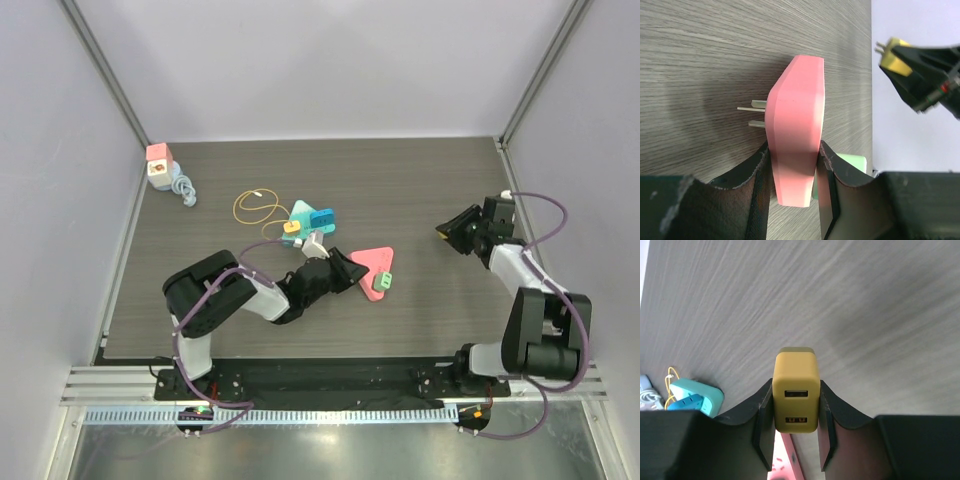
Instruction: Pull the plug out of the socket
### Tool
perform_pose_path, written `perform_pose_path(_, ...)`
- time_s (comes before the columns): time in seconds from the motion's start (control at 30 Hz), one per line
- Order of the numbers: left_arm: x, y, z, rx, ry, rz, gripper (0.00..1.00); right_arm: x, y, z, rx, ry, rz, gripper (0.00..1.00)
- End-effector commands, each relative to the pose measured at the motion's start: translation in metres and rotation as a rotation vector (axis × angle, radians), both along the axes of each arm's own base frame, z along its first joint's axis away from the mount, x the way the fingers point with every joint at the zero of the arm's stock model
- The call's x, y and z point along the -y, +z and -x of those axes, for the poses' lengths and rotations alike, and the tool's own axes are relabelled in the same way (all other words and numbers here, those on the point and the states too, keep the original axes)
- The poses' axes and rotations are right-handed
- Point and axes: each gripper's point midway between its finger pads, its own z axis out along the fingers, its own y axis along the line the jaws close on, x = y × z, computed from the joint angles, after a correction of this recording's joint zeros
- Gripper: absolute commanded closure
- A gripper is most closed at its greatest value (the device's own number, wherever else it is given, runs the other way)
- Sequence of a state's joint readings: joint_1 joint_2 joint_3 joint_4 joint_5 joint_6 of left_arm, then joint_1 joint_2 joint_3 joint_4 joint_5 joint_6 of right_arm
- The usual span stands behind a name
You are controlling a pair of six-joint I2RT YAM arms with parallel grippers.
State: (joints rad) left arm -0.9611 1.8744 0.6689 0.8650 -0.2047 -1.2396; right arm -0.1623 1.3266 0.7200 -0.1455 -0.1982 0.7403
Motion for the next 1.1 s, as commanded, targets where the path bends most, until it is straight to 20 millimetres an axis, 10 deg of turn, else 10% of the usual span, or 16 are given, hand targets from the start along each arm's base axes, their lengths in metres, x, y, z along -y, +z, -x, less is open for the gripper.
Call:
perform_pose_path(0.0,-0.015,-0.036,0.01,-0.014,-0.041,-0.129,1.0,-0.007,0.04,-0.051,0.205,0.06,-0.027,0.99)
perform_pose_path(0.53,-0.013,-0.037,0.003,-0.048,-0.074,-0.024,1.0,-0.009,-0.016,-0.113,0.277,-0.084,-0.225,0.77)
perform_pose_path(0.8,-0.014,-0.037,0.003,-0.049,-0.075,-0.024,1.0,-0.024,-0.026,-0.102,0.216,-0.054,-0.214,0.19)
perform_pose_path(1.07,-0.013,-0.036,0.004,-0.044,-0.082,-0.026,1.0,-0.034,-0.015,-0.031,0.048,0.023,-0.043,0.1)
